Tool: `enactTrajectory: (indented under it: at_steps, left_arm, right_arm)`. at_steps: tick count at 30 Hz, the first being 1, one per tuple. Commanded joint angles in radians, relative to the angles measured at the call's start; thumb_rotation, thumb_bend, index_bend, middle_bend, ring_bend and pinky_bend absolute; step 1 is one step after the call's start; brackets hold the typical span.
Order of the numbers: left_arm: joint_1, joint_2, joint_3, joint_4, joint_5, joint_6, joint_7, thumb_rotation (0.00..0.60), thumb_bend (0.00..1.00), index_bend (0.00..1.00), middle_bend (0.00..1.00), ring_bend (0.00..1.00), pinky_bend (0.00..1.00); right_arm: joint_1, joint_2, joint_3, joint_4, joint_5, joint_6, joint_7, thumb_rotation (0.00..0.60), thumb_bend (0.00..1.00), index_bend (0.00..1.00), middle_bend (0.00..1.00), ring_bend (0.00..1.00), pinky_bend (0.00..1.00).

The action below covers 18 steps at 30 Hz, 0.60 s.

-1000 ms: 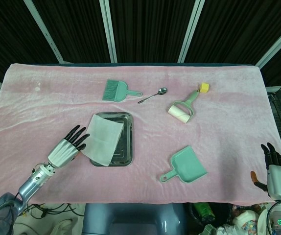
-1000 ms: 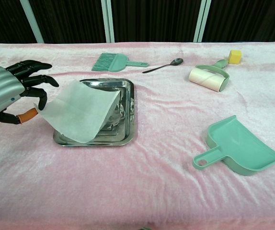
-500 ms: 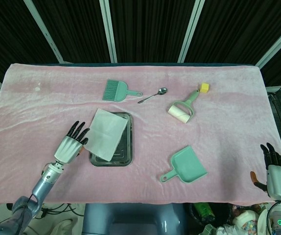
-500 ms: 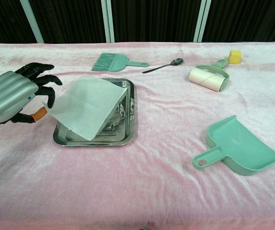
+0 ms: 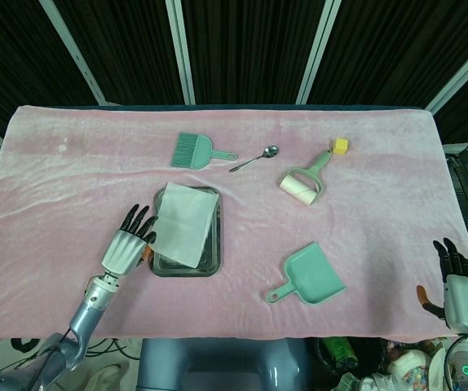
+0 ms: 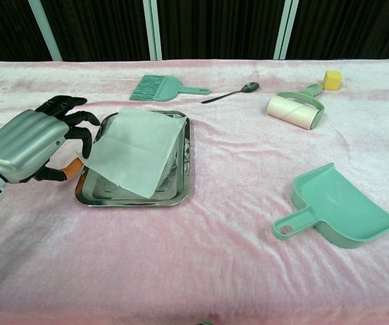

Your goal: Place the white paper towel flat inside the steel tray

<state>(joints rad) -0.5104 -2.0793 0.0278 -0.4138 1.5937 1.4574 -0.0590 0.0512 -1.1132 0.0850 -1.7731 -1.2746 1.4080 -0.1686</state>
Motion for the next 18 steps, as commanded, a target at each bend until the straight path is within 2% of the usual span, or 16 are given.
enactTrajectory:
  at_steps: [1, 9, 18]
  left_arm:
    - [0.007, 0.017, -0.016, -0.071, -0.017, -0.021, 0.071, 0.6, 0.43, 0.59, 0.21, 0.0, 0.04]
    - [0.032, 0.062, -0.036, -0.232, -0.032, -0.006, 0.181, 0.6, 0.42, 0.59, 0.21, 0.0, 0.04]
    - [0.016, 0.104, -0.066, -0.411, -0.037, -0.025, 0.303, 0.6, 0.42, 0.59, 0.21, 0.0, 0.03]
  right_arm:
    - [0.0, 0.001, 0.001, 0.0, 0.002, -0.001, 0.0, 0.6, 0.28, 0.08, 0.02, 0.12, 0.14]
    - [0.001, 0.002, -0.001, 0.0, 0.001, -0.004, 0.001, 0.6, 0.28, 0.08, 0.02, 0.12, 0.14]
    - [0.001, 0.002, -0.001, -0.001, 0.004, -0.005, 0.002, 0.6, 0.28, 0.08, 0.02, 0.12, 0.14]
